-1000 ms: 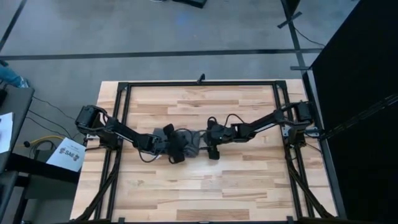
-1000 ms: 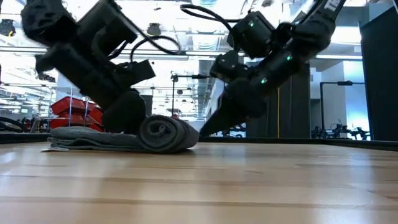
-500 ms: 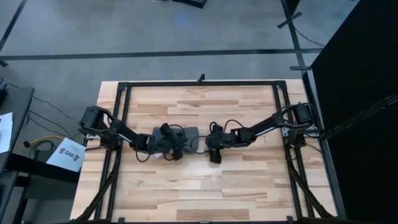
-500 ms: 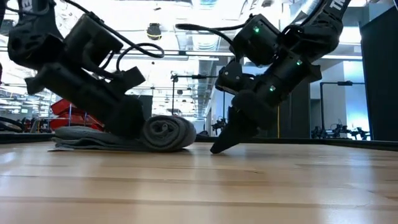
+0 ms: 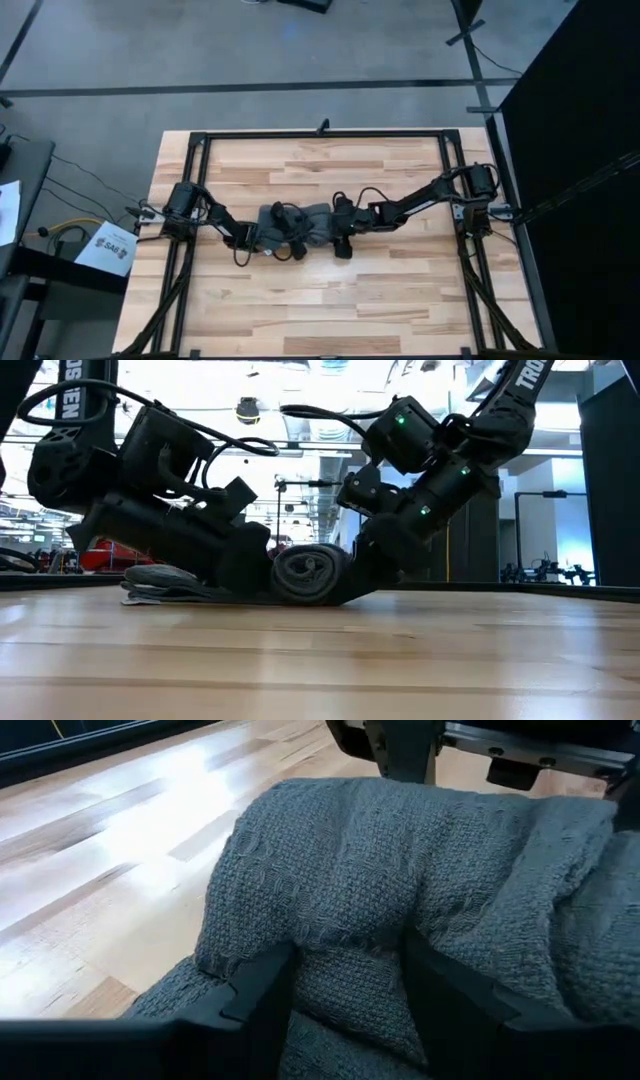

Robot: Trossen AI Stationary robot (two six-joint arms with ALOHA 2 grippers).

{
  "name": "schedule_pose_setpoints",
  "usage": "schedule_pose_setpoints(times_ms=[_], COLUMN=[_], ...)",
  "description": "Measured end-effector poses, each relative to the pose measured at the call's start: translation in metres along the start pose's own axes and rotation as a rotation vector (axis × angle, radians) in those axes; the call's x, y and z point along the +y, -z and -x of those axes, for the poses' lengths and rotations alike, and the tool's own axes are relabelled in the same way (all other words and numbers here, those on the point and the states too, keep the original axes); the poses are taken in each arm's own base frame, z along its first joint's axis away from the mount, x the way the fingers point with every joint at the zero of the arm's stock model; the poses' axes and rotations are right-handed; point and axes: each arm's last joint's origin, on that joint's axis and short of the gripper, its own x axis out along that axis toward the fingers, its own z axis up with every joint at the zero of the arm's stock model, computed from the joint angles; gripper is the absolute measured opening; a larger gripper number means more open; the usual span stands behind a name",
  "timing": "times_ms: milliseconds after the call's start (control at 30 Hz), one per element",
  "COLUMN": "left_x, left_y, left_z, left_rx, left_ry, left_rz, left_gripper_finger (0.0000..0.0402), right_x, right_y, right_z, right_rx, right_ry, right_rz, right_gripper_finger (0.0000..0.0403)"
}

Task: Roll towel
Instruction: Roll the gray towel

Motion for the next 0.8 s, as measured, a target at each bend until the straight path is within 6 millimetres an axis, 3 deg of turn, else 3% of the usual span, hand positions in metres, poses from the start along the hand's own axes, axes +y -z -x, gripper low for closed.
schedule_pose_setpoints(times_ms=[267, 533, 800], left_x=[0.000, 0.000, -0.007], left_y=[-0.002, -0.003, -0.013], left_z=[-0.002, -0.003, -0.013], left_rx=[-0.008, -0.004, -0.030], left_ry=[0.009, 0.025, 0.062], left_rz=[-0.037, -0.036, -0.077], left_gripper_finger=[0.0173, 0.0173, 0.0173], right_x=[0.002, -0.002, -0.017], right_y=[-0.010, -0.012, 0.025], right_z=[0.010, 0.031, 0.044], right_rx=[-0.060, 0.041, 0.166], right_ry=[0.022, 0.035, 0.028], right_rz=[0.088, 0.102, 0.001], right_gripper_finger=[0.0258, 0.0258, 0.0258])
